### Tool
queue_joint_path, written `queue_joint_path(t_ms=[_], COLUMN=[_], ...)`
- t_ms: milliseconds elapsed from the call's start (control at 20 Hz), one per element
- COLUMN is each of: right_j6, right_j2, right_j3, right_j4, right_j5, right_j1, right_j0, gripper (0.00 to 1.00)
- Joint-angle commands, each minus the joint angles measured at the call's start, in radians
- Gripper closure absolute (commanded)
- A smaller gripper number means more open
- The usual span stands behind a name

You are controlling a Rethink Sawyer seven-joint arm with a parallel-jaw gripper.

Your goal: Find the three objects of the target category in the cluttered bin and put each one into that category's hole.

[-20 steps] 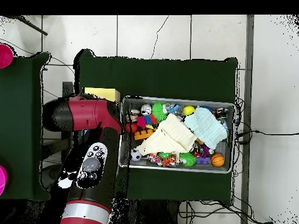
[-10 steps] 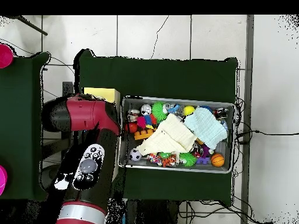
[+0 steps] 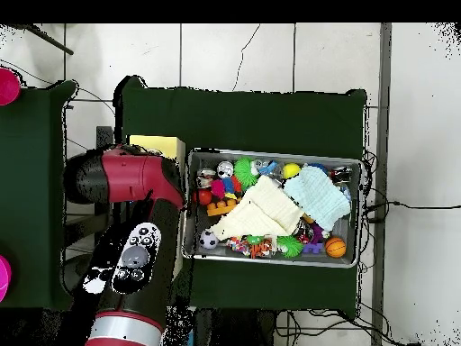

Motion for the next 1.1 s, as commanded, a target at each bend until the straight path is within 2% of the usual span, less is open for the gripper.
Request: queue_joint_path(t_ms=[50,550,1100], right_j6=[0.194,0.166,0.174], right_j2=[0.151,0.176,0.176], right_j3=[0.057,0.063,0.07], right_j4=[0.059,0.071,0.105], right_j5=[0.052,0.081,0.118], right_j1=[0.059,0.024,-0.021], right_j0=[-0.003,-0.033,-0.035], gripper=[0.0,0.0,0.0])
